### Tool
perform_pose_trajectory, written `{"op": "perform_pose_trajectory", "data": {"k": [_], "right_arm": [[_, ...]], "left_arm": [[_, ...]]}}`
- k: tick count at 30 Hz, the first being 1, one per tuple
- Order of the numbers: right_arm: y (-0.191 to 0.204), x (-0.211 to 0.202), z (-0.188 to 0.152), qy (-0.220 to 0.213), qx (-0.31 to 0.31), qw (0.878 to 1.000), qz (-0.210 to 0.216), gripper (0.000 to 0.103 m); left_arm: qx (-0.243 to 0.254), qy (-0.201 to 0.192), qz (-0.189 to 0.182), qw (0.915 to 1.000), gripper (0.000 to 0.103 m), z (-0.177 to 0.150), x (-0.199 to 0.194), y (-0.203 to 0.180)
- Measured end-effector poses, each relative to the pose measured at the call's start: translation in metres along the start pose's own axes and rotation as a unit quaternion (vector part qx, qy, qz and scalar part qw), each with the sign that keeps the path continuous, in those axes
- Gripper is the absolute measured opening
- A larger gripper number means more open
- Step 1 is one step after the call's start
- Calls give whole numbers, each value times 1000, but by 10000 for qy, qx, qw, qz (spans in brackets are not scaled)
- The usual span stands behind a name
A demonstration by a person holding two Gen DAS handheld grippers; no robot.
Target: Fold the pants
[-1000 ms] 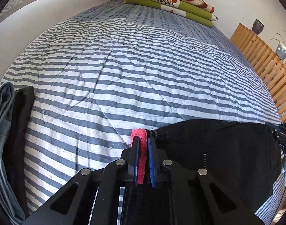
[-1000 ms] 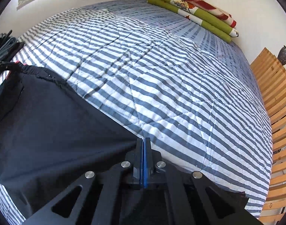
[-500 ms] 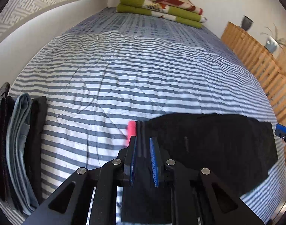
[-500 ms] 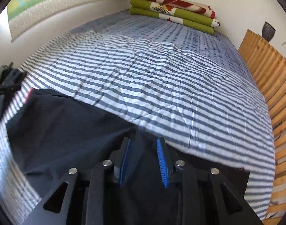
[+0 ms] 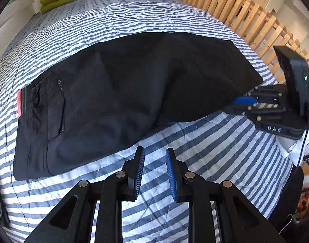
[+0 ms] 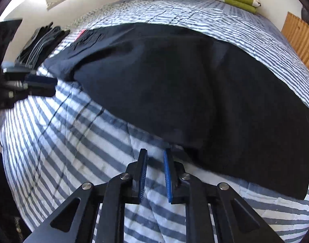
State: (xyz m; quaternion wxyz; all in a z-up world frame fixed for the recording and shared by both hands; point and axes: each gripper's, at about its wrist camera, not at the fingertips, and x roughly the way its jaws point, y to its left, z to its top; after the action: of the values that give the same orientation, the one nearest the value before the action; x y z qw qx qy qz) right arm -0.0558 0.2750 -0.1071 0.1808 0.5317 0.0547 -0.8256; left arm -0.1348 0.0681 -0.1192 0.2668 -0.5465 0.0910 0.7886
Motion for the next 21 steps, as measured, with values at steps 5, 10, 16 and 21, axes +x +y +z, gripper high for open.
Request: {"op": "perform_pose_trajectory", "data": {"k": [5, 10, 16, 21], "right_arm": [[-18, -24, 28, -475, 429, 9977, 216, 15], [-29, -28, 45, -716, 610, 9954, 205, 15], [-26, -23, 53, -836, 474, 9945, 410, 34], [1, -26, 50, -963, -236, 9944, 366, 39]], "left_arm": [[45, -90, 289, 9995, 23, 31, 7, 3], [-407, -107, 214, 9989, 23, 63, 14, 33], [-782, -20, 2, 9969, 23, 79, 24, 59], [-786, -49, -111, 9968, 23, 79, 25, 63]]}}
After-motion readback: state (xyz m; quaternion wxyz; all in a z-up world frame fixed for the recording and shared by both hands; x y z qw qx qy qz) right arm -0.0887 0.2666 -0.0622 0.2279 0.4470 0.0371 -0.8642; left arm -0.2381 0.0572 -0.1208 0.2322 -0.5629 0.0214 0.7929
